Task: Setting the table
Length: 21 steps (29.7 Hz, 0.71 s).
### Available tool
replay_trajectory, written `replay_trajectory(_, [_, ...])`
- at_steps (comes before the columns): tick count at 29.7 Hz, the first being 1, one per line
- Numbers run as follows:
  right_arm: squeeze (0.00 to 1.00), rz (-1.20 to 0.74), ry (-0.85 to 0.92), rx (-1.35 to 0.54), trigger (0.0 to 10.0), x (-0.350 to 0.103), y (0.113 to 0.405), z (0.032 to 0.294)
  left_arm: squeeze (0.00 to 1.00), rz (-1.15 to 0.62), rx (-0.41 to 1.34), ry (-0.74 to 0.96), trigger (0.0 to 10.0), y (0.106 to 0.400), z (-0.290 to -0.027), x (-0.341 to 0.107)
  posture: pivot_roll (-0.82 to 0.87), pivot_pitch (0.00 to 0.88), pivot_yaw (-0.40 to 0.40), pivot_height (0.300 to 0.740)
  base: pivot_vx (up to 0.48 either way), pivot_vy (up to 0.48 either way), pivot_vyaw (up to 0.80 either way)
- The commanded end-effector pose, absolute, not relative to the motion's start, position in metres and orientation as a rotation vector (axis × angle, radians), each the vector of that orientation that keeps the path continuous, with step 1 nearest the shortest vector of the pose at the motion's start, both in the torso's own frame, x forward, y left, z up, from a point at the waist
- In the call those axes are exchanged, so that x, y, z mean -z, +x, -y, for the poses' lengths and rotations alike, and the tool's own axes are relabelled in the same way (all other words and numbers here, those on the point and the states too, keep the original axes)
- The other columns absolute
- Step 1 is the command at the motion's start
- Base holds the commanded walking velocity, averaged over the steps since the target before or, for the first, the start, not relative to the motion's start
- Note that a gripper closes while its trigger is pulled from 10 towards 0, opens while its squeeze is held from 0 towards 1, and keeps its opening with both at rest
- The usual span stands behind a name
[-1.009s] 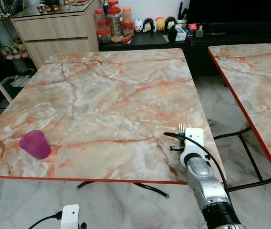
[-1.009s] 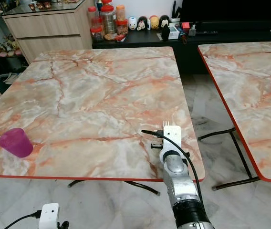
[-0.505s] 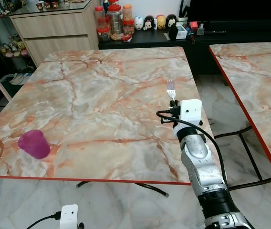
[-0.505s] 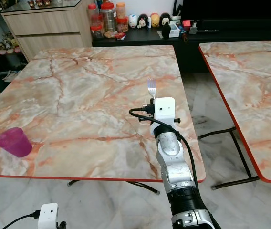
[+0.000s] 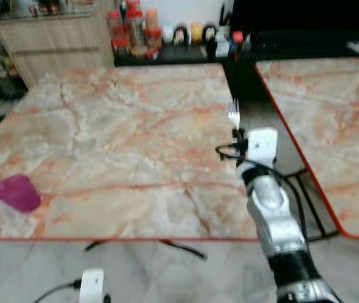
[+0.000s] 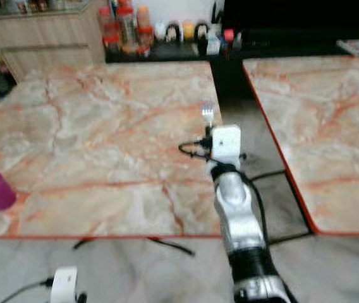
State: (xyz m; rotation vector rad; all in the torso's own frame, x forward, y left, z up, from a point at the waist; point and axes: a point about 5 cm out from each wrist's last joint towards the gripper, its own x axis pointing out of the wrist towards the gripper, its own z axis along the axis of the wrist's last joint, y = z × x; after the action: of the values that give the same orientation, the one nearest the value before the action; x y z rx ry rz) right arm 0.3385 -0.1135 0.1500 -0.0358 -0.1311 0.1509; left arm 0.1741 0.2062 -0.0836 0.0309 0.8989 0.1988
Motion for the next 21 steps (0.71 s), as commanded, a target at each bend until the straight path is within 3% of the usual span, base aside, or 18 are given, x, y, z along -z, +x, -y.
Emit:
replay_trajectory(1, [0.0,0.165,-0.046,-0.141,10.0,-0.1584,0.3403,0.1181,0.0,-0.918,-0.188,0.047,10.0,0.1711,-0.2045,0.0855,0.01,0.005,0.062,0.74,0.0,-0.458,0.0])
replay_trajectory(21, [0.0,0.155,-0.069,-0.13,10.0,-0.1514,0.3355,0.1234,0.0,-0.935,-0.165,0.073,10.0,0.1675,-0.2057,0.087,-0.01,0.0,0.065,0.74,0.0,-0.454,0.0])
